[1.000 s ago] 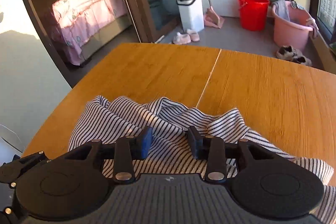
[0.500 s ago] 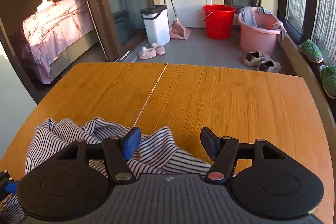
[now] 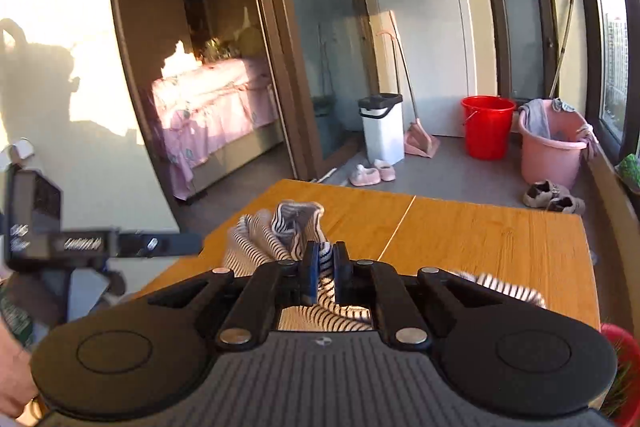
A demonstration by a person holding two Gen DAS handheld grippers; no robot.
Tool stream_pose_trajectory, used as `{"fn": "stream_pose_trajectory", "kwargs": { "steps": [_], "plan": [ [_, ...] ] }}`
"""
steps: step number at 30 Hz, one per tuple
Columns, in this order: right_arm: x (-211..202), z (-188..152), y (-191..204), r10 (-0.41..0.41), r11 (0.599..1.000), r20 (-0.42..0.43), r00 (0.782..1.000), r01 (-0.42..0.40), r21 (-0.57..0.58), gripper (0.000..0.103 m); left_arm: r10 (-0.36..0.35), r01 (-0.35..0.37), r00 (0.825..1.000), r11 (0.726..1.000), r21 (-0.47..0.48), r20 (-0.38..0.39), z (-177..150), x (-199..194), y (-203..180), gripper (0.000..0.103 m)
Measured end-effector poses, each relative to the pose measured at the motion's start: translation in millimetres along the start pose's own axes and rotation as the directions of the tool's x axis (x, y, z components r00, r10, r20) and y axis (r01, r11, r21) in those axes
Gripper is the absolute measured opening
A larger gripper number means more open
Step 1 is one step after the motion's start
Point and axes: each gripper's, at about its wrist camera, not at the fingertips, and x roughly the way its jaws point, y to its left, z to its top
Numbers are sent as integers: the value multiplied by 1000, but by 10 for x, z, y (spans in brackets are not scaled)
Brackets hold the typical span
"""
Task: Fold clothes
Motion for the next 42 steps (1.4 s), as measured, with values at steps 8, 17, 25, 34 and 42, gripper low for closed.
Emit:
{"fn": "stream_pose_trajectory", "kwargs": {
  "steps": [8, 17, 25, 34, 42],
  "plan": [
    [-64, -982, 173, 10, 995, -158, 987, 6, 104, 7, -105, 101, 994, 985, 141, 24, 5, -309, -465, 103],
    [-629, -957, 239, 31, 999, -81, 996, -28, 30, 24, -6, 110, 968, 908, 404, -251, -686, -284, -621, 91],
    [-815, -795, 22, -27, 997, 46, 999, 24, 77, 50, 62, 101, 933, 900, 424, -355, -860, -194, -577, 101],
    [-580, -971, -147, -210, 978, -46, 977, 211, 7, 51, 79, 33, 952, 934, 357, -296, -727, -259, -505, 101],
    [-714, -911, -454, -182, 959, -31, 983, 184, 215, 73, 64, 18, 931, 975, 221, -359, -761, -154, -240, 95]
  ]
}}
